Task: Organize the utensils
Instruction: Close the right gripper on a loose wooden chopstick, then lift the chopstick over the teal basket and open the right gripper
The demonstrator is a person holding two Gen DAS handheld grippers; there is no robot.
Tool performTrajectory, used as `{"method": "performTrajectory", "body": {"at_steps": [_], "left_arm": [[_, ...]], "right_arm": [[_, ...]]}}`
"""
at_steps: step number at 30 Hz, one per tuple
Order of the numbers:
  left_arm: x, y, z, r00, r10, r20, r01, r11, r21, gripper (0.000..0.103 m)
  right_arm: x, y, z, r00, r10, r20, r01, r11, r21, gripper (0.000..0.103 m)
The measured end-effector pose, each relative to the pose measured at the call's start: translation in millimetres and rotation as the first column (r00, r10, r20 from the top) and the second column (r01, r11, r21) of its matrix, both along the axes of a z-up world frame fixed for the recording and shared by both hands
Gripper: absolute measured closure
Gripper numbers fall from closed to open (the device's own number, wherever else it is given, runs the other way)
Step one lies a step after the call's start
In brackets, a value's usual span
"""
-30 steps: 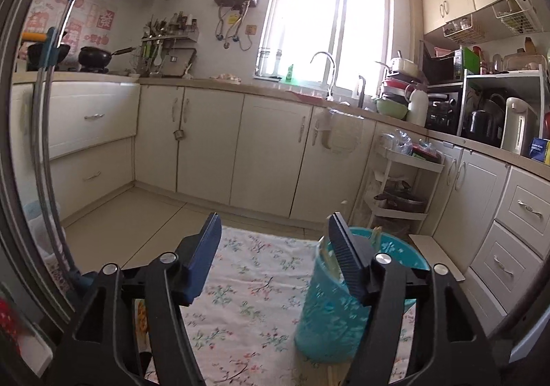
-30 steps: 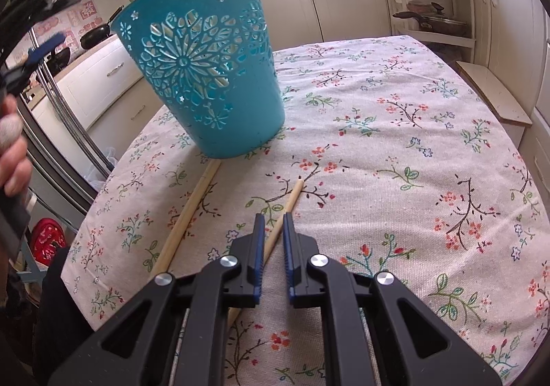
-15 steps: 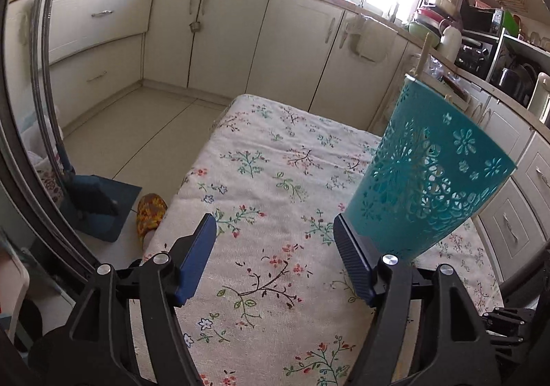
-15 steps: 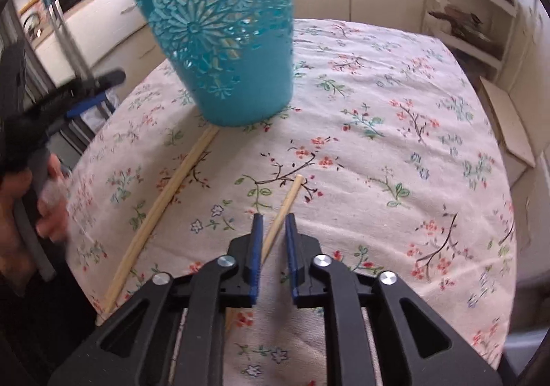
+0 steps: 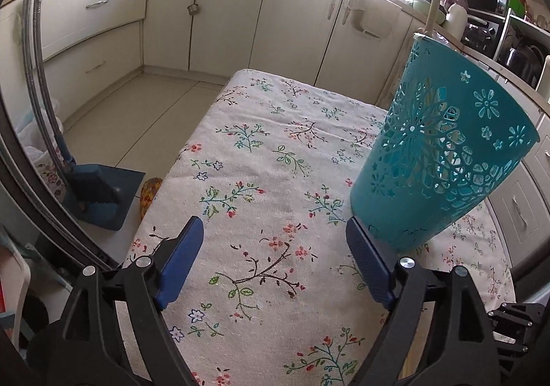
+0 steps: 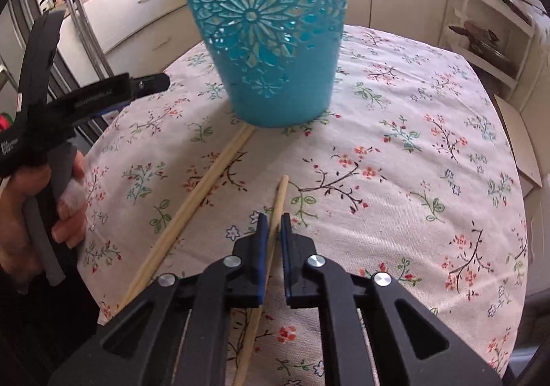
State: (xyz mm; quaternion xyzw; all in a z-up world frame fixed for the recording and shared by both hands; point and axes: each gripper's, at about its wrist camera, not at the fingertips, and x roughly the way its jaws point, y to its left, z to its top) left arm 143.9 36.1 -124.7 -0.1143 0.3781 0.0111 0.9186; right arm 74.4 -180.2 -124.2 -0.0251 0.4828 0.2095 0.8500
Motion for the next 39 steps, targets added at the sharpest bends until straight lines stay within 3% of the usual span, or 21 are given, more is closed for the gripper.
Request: {"method": "performTrajectory", "body": {"at_steps": [2,7,15,21,27,32,39], "left_arm": [[1,-2,-1,1.000,-0.006,-0.008,0.006,1.000,0.004,0.021],[3,-4,-4,1.000,-0.011,-0.028,0.011,1.000,0.010,0.021],[5,-6,-5,0.999,-0.013,-0.044,0.014,1.000,0.023,0.021],[5,-8,-6,0.999,-0.014,-0.051,0.016,0.999,0.030,0.021],[6,-9,-6,0.998,-0.019,-0.060,0.021,0.999,0.032,0.021],[6,-9,-7,0.998,-0.020,-0.060,0.022,0.999,0.032,0.021],[6,-9,-7,0.998,-0.021,-0.061,0.023,0.999,0.033,0.021]], "right_arm": [[-2,3,0,1.000,0.003,0.010,-0.002,1.000,-0.021,0.094],[-5,16,1,0.992,0.124,-0.008,-0.124,0.992,-0.017,0.097],[-9,19,-1,0.997,0.078,0.006,-0.078,0.997,-0.020,0.098],[-8,-14,14,1.000,-0.004,-0.022,0.009,0.975,0.224,0.098],[-9,-42,53,0.998,-0.051,0.036,0.029,0.895,0.446,0.098],[1,-46,108,0.984,-0.081,0.156,-0.019,0.835,0.550,0.098],[38,-35,194,0.908,-0.208,0.363,-0.066,0.786,0.614,0.098]]}}
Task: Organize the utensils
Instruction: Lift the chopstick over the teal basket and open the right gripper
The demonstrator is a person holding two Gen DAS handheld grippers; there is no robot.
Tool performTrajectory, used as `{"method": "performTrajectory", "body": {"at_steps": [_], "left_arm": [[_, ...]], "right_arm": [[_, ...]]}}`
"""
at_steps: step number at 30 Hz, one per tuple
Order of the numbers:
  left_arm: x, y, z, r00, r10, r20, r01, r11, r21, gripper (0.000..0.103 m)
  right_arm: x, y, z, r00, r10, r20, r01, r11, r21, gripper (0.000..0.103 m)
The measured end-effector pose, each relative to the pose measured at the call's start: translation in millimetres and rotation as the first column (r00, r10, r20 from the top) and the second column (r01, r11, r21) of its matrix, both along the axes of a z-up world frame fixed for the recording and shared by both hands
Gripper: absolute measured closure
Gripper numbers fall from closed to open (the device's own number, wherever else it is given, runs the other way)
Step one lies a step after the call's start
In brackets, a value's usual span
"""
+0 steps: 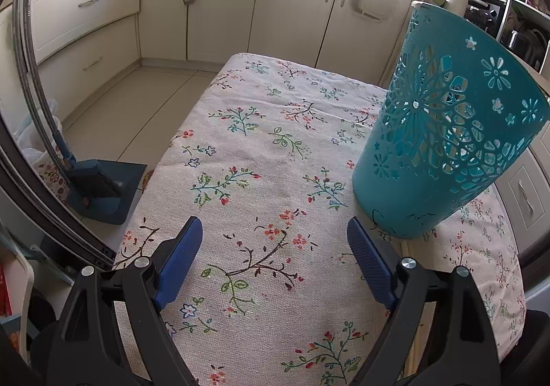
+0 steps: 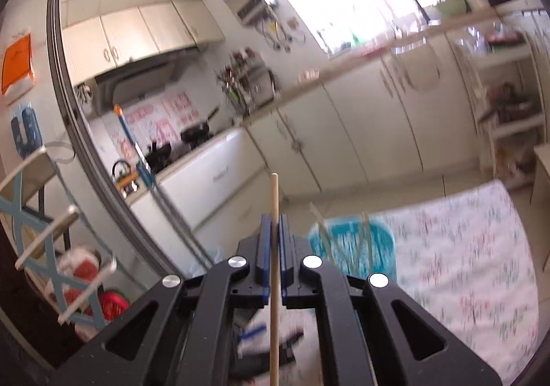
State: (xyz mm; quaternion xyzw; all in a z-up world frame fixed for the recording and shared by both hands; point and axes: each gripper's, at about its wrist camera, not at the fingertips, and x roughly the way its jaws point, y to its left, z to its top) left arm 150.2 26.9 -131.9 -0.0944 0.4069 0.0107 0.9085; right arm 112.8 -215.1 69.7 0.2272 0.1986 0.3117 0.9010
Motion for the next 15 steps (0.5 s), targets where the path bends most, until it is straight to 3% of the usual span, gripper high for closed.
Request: {"method": "performTrajectory", "body": {"at_steps": [4,9,15], "left_arm": [[0,0,0,1.000,-0.003,-0.001,0.003,1.000,-0.005,0.021],[1,2,-1,1.000,-0.007,-0.003,0.007,1.000,-0.013,0.021],[2,0,-3,1.000,-0.017,-0.009,0.017,1.000,-0.014,0.021]], "right_arm": [[27,17,26,0.986,-0.128,0.109,0.128,0.992,0.005,0.098],[62,38,19,0.949,-0.276,0.153,0.286,0.957,-0.051,0.097],[80,57,-12,0.954,-0.270,0.131,0.292,0.937,-0.190,0.097]]}}
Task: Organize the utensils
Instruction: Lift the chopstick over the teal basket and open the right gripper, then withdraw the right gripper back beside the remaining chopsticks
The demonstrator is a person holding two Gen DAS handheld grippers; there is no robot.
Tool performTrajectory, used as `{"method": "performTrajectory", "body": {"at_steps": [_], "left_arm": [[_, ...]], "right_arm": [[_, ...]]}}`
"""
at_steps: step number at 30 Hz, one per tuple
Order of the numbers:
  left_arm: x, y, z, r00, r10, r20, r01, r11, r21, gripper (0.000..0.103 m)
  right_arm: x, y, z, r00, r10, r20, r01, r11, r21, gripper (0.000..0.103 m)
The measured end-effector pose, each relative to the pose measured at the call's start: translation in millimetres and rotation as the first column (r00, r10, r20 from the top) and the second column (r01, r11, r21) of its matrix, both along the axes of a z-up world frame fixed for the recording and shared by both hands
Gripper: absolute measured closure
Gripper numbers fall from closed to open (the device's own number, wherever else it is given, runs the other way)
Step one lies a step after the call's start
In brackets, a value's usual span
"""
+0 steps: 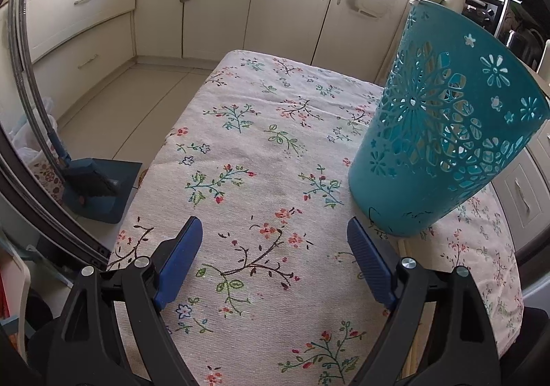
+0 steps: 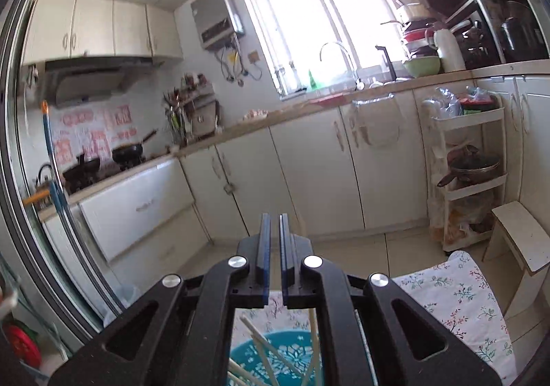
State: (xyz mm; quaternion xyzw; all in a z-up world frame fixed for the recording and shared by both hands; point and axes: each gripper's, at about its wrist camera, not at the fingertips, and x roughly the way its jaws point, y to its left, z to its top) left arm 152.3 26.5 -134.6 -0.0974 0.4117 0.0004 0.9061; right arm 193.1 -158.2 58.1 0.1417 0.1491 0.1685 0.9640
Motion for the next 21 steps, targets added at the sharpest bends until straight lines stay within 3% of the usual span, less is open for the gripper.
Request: {"method": "performTrajectory", "body": {"at_steps": [8,11,17,21], "left_arm": [[0,1,0,1.000,0.002,-0.002,-0.002,1.000,-0.001,0.021],[0,0,0,1.000,0.003,-0.003,-0.003,1.000,0.003,0.021],[0,0,-1,1.000,0.007,-0.006,-0.007,1.000,0.006,0.021],[0,0,-1,1.000,0.009,-0.006,-0.009,1.000,0.006,0.021]], "right_arm": [[-18,-2,-26,0.997,0.057,-0.054,-0.061,0.995,-0.078,0.097],[-25,-20,-27,0.997,0.041,-0.063,-0.045,0.997,-0.062,0.088],[-33,-54,-26,0.995,0.008,-0.104,-0.012,0.999,-0.036,0.082],[-58,-68,-41,0.987,0.003,-0.159,-0.005,1.000,-0.013,0.071]]}}
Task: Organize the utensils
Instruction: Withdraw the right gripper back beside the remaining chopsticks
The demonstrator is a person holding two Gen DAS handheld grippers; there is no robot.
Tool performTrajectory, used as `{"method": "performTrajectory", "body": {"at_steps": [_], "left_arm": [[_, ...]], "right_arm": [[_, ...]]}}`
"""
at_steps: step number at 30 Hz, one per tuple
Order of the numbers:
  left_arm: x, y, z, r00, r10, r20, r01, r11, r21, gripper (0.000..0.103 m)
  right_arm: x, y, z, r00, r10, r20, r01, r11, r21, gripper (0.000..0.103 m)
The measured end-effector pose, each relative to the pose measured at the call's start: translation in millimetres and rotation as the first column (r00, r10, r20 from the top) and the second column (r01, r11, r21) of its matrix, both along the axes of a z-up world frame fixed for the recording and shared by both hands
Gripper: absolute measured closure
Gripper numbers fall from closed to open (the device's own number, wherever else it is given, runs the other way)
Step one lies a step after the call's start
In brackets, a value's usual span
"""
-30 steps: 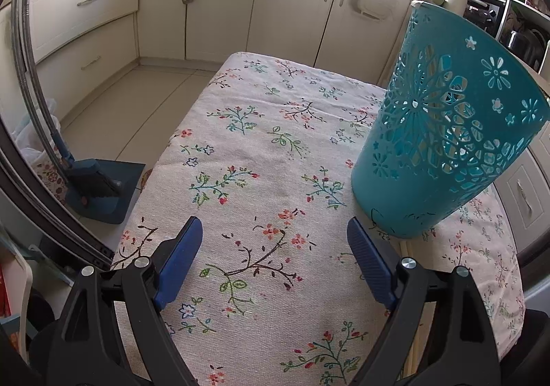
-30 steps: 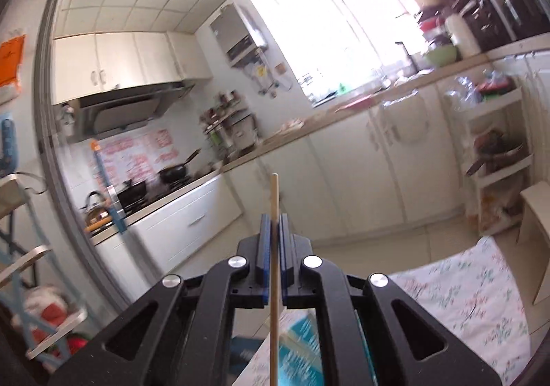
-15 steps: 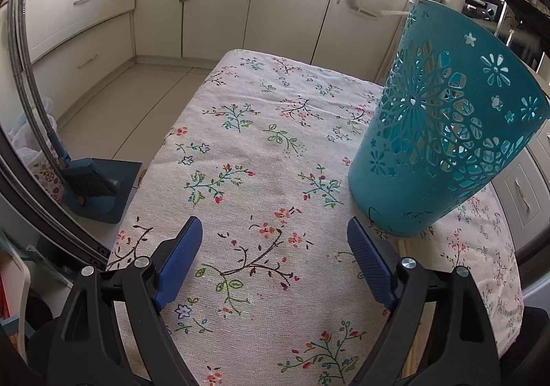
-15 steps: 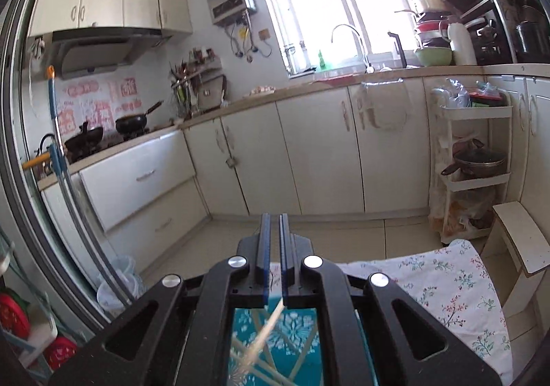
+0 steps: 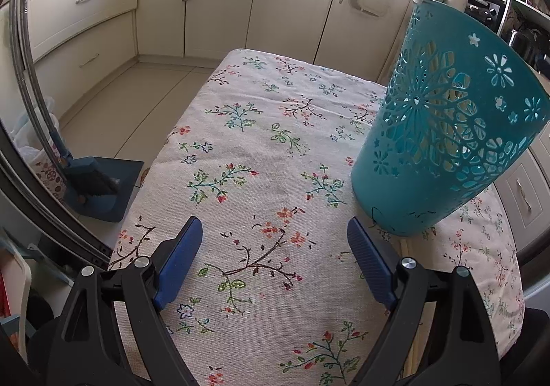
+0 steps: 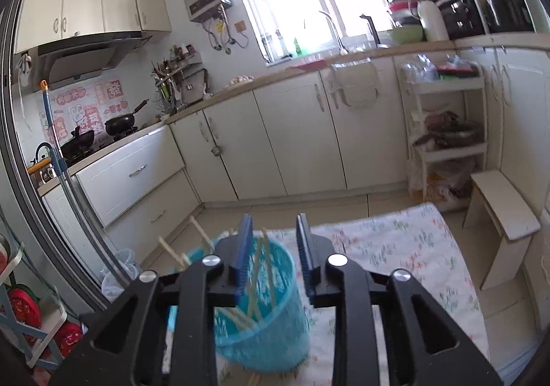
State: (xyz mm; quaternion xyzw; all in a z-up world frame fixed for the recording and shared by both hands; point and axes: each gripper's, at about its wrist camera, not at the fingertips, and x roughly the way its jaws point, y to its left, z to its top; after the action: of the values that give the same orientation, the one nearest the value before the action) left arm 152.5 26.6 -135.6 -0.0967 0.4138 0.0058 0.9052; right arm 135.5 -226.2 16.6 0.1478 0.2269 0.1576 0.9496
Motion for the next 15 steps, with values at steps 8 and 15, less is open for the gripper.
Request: {"method": "performTrajectory", "body": {"at_steps": [8,15], "left_arm": [[-1,1,2,1.000,0.006,0.008,-0.006,1.000,-0.004,0.020],[-2,1,2,1.000,0.012,0.009,-0.012,1.000,-0.005,0.020]], "right_arm": [[-59,23,-89,0.957,0.072,-0.282,-0.089,0.995,-0.049,0.071],[-65,58,-121,0.911,0.128,-0.393,-0.169,0.983,-0.071,0.071]]}}
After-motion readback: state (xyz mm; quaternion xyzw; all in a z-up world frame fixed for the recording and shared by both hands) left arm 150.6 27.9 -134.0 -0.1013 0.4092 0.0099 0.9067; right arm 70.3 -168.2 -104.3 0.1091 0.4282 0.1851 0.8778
